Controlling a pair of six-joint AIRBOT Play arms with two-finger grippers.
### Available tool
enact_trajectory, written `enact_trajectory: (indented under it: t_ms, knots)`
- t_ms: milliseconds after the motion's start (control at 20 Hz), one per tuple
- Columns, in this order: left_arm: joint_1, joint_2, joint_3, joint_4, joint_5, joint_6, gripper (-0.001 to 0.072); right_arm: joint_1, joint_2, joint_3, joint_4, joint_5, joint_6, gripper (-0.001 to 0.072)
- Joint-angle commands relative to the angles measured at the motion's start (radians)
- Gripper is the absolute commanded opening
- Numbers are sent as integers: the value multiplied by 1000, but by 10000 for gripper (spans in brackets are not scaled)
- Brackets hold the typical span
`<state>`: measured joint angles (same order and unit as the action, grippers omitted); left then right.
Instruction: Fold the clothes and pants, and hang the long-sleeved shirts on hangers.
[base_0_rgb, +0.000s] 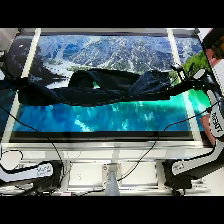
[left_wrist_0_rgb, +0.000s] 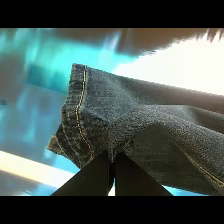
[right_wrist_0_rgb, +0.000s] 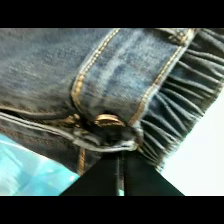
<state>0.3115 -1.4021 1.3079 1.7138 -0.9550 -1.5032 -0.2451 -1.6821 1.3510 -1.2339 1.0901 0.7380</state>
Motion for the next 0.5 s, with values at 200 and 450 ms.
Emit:
enact_trajectory:
  t_ms: [200,450]
  knots:
    - [-4,69,1,-13,19,31,27,41,124,99,105,-6,105,67]
    - [-2,233,1,64,83,30,27,40,308,279,24,154,324,66]
